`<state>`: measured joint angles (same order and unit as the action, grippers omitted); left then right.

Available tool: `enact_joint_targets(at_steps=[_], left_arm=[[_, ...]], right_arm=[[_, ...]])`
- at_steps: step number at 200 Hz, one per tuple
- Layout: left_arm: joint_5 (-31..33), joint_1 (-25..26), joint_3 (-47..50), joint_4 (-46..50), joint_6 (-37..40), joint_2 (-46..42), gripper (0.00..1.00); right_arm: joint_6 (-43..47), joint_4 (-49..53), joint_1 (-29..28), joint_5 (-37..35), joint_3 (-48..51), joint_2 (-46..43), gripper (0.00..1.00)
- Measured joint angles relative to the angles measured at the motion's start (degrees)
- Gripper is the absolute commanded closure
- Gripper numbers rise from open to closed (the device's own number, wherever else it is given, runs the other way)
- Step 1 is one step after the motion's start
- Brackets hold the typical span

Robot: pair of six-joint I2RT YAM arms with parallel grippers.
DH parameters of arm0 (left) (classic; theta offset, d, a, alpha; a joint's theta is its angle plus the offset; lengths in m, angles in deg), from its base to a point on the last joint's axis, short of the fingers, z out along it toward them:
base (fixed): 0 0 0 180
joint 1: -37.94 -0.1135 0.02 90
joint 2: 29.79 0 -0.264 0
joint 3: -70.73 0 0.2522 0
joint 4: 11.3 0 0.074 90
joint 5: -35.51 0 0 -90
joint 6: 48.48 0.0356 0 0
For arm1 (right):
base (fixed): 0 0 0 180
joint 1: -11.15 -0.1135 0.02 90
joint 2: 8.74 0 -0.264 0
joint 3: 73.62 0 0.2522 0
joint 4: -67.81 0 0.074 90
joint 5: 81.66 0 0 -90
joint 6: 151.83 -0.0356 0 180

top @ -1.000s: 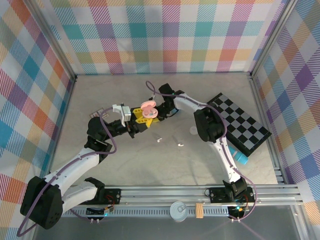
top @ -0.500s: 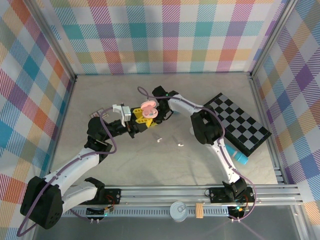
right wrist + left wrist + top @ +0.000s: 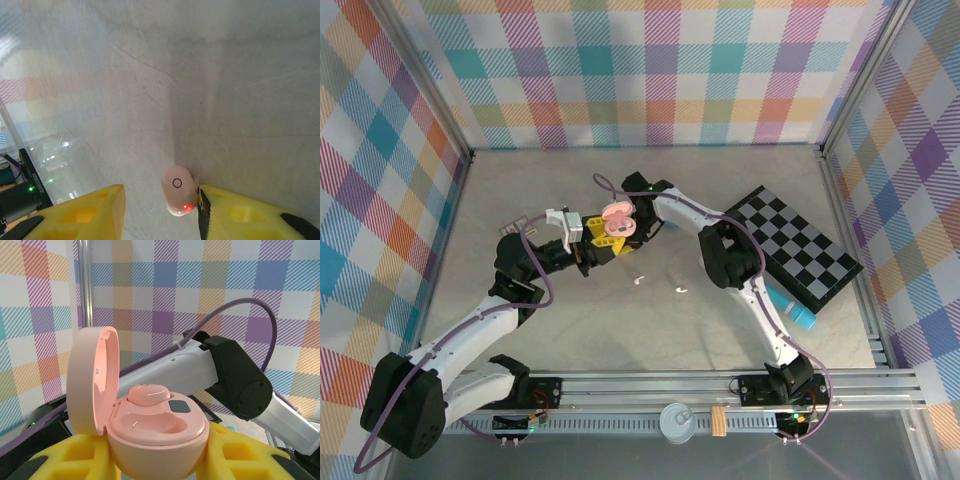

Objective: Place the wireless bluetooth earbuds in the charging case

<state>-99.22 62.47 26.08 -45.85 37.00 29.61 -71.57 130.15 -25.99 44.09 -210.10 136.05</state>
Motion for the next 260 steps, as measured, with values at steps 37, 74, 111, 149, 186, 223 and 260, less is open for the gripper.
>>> enact_joint_targets(at_steps=[37, 74, 111, 149, 186, 223, 260], left_arm=[[0.02, 0.00, 0.00, 0.17, 0.00, 0.00, 0.75], [0.02, 0.00, 0.00, 0.17, 0.00, 0.00, 0.75], [0.02, 0.00, 0.00, 0.20, 0.00, 0.00, 0.75], [0.00, 0.00, 0.00, 0.20, 0.00, 0.00, 0.75], [0.02, 0.00, 0.00, 0.22, 0.00, 0.00, 0.75], [0.04, 0.00, 0.00, 0.31, 0.04, 0.00, 0.75], [0.11, -0.04, 0.00, 0.33, 0.24, 0.00, 0.75]], right_arm=[[-0.48, 1.49, 0.00, -0.87, -1.68, 0.94, 0.67], [-1.18, 2.75, -0.07, -2.23, -3.08, 1.75, 0.72], [-1.79, 2.78, -0.07, -2.69, -3.10, 1.75, 0.75], [-2.05, 2.64, -0.20, -3.41, -3.19, 1.75, 0.82], [-2.47, 0.52, -0.46, -5.01, -0.85, 0.09, 0.82], [-3.28, -2.12, -0.74, -7.93, 6.03, -4.48, 0.82], [-4.46, -4.96, 0.13, -10.01, 15.17, -11.56, 0.82]])
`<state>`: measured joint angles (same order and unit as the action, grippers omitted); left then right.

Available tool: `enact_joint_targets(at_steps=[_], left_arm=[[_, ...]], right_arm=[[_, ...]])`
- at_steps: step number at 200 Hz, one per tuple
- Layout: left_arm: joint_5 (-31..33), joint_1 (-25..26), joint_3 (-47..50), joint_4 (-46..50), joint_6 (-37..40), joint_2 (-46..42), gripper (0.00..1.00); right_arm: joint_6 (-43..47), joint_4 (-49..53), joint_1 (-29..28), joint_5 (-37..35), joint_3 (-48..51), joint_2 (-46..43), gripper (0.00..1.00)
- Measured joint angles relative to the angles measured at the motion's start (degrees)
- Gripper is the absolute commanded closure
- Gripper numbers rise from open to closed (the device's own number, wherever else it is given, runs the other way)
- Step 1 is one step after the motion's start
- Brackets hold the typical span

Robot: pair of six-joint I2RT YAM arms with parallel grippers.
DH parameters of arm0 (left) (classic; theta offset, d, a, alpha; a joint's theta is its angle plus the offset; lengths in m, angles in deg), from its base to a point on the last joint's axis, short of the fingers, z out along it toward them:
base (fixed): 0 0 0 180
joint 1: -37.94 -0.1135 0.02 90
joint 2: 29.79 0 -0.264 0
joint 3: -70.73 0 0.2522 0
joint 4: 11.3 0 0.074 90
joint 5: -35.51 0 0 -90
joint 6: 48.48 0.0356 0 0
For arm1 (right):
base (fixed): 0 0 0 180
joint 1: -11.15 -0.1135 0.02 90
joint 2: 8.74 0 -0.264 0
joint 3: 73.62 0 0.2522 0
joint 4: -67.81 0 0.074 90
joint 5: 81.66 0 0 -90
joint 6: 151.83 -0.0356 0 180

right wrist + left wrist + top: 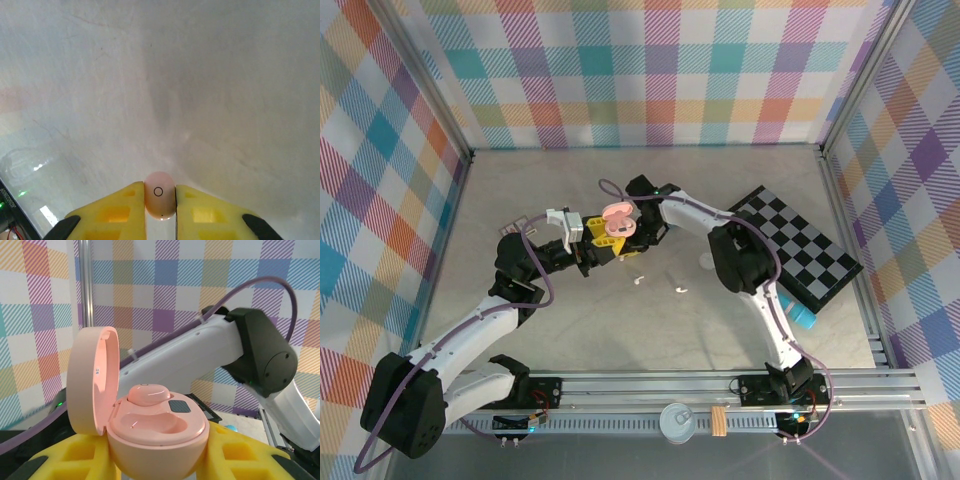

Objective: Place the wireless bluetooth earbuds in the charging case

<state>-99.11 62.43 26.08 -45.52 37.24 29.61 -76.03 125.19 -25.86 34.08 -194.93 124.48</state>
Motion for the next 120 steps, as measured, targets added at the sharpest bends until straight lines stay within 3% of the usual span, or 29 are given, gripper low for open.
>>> enact_joint_targets(at_steps=[55, 120], left_arm=[[0.81, 0.00, 0.02, -0.35, 0.87, 0.79, 0.75], [2.12, -0.33, 0.68, -1.18, 1.05, 3.78, 0.75]], right_arm=[[-0.59, -2.78, 4.26, -2.84, 12.00, -14.86, 0.82], [-0.35, -0.87, 5.81, -8.31, 17.55, -30.45, 0.82]])
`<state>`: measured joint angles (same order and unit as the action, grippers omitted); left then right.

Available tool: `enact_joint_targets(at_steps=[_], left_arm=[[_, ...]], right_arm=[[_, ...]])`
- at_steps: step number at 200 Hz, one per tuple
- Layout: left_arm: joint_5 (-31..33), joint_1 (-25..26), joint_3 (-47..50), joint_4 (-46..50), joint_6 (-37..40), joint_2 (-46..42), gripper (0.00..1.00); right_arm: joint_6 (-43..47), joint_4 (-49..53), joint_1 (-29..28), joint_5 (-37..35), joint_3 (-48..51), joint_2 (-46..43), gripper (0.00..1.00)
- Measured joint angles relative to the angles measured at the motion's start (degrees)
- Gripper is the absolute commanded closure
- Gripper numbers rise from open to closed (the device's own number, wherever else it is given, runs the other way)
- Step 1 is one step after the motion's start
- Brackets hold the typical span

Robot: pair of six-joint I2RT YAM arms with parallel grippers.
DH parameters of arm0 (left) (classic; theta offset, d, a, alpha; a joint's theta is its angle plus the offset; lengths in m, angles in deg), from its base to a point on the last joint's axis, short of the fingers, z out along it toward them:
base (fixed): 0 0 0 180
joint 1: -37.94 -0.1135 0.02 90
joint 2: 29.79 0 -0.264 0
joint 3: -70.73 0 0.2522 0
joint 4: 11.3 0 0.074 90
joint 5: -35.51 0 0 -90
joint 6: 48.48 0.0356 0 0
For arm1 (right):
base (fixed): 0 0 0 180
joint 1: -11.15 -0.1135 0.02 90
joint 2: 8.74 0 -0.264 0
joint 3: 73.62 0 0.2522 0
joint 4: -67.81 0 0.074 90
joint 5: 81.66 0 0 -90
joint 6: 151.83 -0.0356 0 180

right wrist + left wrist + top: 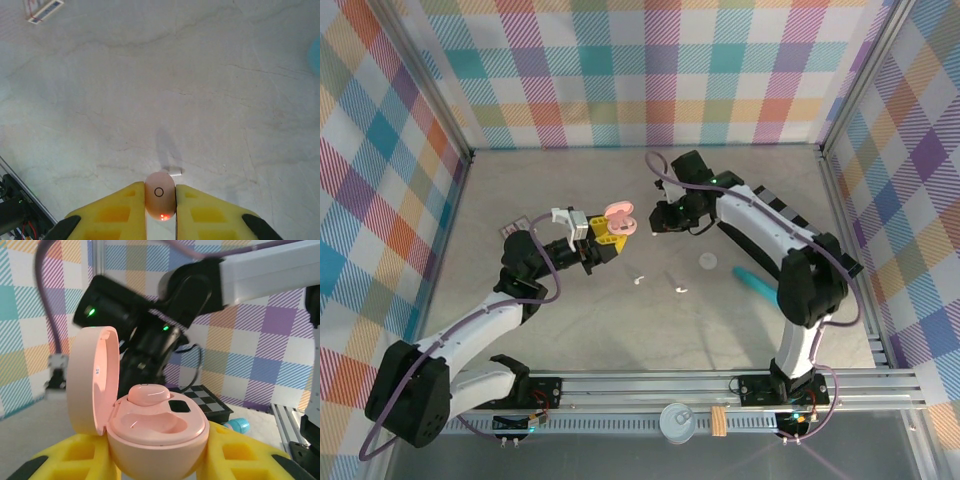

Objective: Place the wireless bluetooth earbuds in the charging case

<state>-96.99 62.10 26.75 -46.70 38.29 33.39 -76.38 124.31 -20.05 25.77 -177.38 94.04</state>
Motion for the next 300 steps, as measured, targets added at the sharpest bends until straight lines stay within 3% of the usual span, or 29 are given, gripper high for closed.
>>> enact_joint_targets(at_steps=[102, 186, 300], left_arm=[[0.81, -1.18, 0.44, -2.08, 0.09, 1.70, 0.75], [1.51, -1.51, 0.02, -0.44, 5.29, 5.99, 0.75], [1.66, -1.51, -0.48, -0.50, 7.37, 8.57, 0.76]], right_arm=[[0.33, 6.75, -0.37, -2.54, -1.46, -12.85, 0.83], [1.92, 11.04, -6.40, -1.70, -13.77, -11.96, 0.82], [1.86, 11.15, -12.68, -0.92, -22.73, -1.31, 0.82]])
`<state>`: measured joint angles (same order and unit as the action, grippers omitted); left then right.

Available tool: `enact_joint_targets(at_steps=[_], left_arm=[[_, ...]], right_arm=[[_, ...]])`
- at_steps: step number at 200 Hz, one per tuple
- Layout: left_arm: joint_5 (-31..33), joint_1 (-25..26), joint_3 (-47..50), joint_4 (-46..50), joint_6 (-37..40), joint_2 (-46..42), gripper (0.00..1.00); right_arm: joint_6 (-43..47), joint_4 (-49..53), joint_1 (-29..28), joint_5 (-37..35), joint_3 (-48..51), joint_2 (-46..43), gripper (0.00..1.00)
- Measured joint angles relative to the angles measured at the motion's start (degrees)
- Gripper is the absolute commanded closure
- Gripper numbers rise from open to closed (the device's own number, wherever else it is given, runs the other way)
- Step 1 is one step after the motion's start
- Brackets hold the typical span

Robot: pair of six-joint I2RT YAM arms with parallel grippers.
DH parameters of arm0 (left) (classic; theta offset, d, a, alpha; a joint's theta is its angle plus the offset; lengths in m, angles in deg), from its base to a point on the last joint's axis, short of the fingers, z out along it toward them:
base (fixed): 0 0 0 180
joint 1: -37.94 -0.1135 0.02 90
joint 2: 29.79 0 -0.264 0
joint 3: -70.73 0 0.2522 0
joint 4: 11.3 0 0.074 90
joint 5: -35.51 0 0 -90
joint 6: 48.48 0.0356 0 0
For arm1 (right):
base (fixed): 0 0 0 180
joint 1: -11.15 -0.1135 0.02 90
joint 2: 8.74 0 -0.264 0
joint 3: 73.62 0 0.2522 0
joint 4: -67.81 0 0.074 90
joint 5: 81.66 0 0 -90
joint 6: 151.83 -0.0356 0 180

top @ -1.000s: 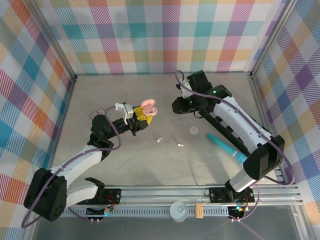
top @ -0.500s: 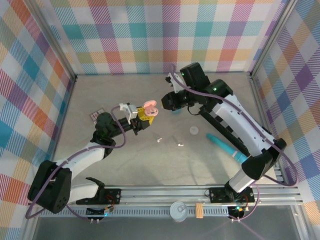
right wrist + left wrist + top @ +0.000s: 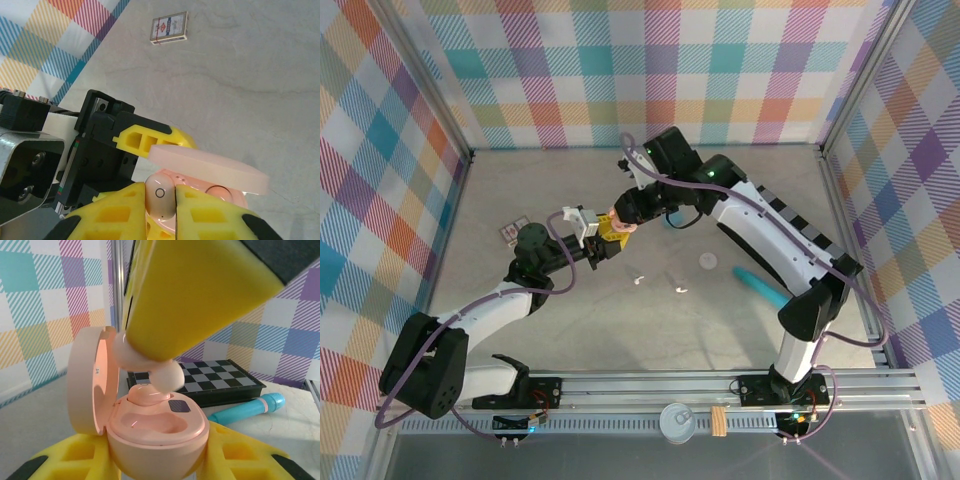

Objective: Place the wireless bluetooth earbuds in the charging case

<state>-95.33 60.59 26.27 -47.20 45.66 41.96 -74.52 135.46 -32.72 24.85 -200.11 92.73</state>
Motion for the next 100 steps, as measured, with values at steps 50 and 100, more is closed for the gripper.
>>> enact_joint_targets(at_steps=[50, 100], left_arm=[[0.92, 0.00, 0.00, 0.00, -0.04, 0.00, 0.76], [1.14, 0.00, 0.00, 0.00, -0.04, 0.00, 0.76]], right_arm=[[0.04, 0.24, -0.13, -0.13, -0.04, 0.85, 0.82], [0.09, 0.26, -0.13, -1.57, -0.02, 1.16, 0.82]])
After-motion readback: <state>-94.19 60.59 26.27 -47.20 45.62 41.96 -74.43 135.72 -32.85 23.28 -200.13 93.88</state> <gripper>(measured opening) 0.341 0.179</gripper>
